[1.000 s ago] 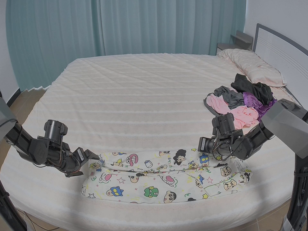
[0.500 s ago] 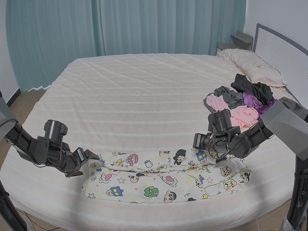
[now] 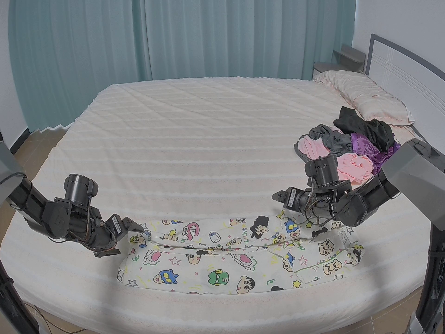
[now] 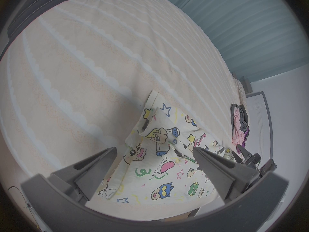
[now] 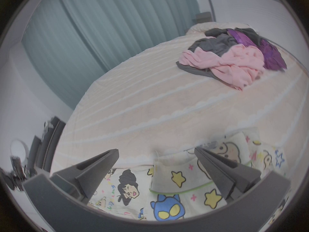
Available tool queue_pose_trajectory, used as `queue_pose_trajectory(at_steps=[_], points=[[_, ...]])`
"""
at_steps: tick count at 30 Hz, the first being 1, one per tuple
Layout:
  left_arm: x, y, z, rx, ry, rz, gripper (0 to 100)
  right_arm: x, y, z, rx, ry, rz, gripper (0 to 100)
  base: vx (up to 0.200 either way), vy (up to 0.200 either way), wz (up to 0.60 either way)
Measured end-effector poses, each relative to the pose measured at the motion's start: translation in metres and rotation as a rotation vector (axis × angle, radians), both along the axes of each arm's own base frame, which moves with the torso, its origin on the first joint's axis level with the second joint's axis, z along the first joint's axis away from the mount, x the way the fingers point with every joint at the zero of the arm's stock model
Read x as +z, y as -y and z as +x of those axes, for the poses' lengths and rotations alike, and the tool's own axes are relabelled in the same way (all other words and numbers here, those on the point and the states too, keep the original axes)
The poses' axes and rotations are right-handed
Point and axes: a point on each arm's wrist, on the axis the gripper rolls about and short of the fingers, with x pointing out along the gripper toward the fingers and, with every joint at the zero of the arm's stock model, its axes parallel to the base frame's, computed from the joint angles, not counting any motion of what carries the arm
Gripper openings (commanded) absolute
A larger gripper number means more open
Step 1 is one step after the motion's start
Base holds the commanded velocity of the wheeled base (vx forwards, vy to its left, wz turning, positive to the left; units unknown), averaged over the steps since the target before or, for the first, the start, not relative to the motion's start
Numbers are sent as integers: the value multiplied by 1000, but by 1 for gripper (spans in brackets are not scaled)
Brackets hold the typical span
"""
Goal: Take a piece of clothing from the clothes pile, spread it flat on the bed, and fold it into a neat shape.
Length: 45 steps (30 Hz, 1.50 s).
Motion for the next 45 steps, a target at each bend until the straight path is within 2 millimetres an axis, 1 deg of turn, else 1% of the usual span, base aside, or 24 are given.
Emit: queue_pose_trajectory(at_steps=[3,8,13,16,19,22,26,29,32,39,45], points=[[0,0,0,0,0,0,100,1,4,-4,-63,-24,54,100,0,0,0],[0,0,0,0,1,0,100,-9,18,-14,-151,-93,100,100,0,0,0],[0,0,0,0,0,0,100,-20,42,-14,-239,-139,123,100,0,0,0],[0,0,0,0,0,0,100,-23,52,-14,-269,-151,124,100,0,0,0],[0,0,0,1,1,0,100,-19,58,-14,-280,-132,134,100,0,0,0],[0,0,0,1,0,-1,100,-9,58,-14,-276,-101,144,100,0,0,0],[0,0,-1,1,-2,-1,100,8,49,-18,-242,-58,159,100,0,0,0],[0,0,-1,1,-3,-1,100,15,38,-22,-210,-45,165,100,0,0,0],[0,0,-1,2,-3,-1,100,17,24,-26,-172,-41,168,100,0,0,0],[1,0,-2,3,-1,-1,100,8,-4,-28,-105,-54,173,100,0,0,0],[1,-1,-2,5,1,-2,100,-12,-29,-30,-45,-93,157,100,0,0,0]])
